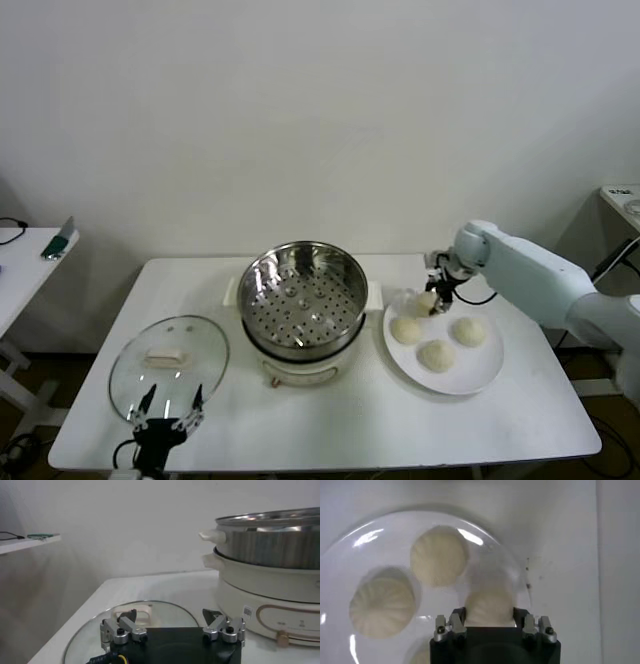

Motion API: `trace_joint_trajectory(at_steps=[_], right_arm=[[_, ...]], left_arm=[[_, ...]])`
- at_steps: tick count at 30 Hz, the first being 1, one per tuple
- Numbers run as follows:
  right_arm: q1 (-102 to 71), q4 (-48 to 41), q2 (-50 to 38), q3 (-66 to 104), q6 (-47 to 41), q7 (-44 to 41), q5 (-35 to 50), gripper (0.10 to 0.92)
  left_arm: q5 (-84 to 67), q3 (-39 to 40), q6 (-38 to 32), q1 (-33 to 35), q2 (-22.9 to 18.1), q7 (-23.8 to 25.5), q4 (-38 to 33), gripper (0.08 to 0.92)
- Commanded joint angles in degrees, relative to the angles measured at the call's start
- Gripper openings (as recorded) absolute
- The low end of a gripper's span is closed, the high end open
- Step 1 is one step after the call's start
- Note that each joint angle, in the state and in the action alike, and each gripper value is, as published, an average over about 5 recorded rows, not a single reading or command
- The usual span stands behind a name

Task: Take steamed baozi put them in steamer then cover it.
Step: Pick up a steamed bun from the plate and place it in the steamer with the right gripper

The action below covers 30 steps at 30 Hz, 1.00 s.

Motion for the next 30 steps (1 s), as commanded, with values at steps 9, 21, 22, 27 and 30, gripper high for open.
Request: trace_joint_trajectory(at_steps=[9,21,22,27,30], right_arm=[[36.1,19.07,9.39,-17.93,32.56,-2.48,9.25,0.636],[25.61,13.96,24.01,-18.23,45.11,-0.72,-6.47,0.636],[23.71,10.98,25.17,-17.34,46.33,-0.56,-8.93,0.636],[16.96,-1.04,29.89,-13.93,50.9,-0.12,-16.74,0.636],[14.51,-5.18,31.66,-13.29,52.05,0.0,-17.63,0.636]], left_arm=[[0.25,0.27,0.14,0.27,0.4,-0.01,-0.75,0.823],[-0.42,-0.06,-0.12,0.58,0.5,-0.06,-1.38,0.823],[-0.48,-0.1,-0.17,0.66,0.47,-0.07,-1.48,0.823],[-0.53,0.1,-0.58,1.33,0.35,-0.12,-1.83,0.823],[-0.53,0.26,-0.81,1.61,0.21,-0.17,-1.83,0.823]])
